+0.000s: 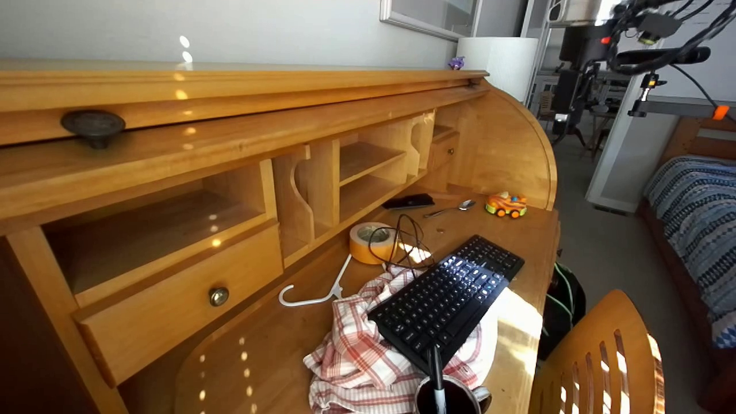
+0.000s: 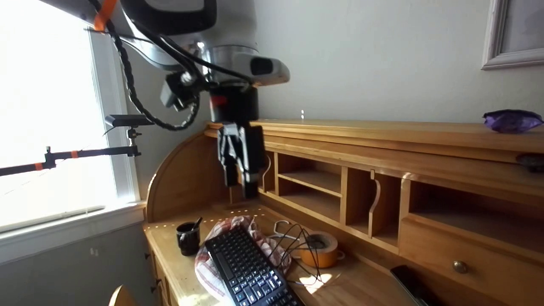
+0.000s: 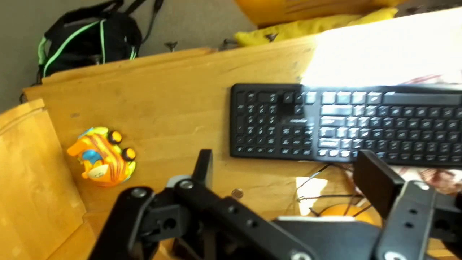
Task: Move the keyboard to the bottom
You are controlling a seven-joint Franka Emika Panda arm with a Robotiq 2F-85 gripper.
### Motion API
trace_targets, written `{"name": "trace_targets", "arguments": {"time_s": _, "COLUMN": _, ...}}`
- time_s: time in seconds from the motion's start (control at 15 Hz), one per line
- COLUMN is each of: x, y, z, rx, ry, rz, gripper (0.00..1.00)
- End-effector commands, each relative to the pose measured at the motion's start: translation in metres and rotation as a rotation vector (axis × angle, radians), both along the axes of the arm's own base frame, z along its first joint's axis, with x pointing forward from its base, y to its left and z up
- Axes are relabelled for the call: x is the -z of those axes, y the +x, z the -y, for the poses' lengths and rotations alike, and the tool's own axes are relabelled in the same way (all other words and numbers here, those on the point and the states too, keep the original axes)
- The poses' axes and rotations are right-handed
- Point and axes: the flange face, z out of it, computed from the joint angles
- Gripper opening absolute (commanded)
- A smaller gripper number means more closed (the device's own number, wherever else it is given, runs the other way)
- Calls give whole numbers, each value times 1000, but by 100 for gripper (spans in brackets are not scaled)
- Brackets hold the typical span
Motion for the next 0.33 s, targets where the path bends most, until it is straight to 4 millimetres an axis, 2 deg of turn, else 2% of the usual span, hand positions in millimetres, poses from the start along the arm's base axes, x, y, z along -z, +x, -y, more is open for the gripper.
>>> {"name": "trace_targets", "arguments": {"time_s": 0.0, "x": -17, "y": -9, "z": -18, "rx": 1, "ry": 41, "rz": -22, "gripper": 100}}
{"name": "trace_targets", "arguments": {"time_s": 0.13, "x": -46, "y": -25, "z": -40, "rx": -8, "ry": 88, "rz": -22, "gripper": 100}}
{"name": "trace_targets", "arguments": {"time_s": 0.27, "x": -54, "y": -31, "z": -40, "rx": -5, "ry": 99, "rz": -11, "gripper": 100}}
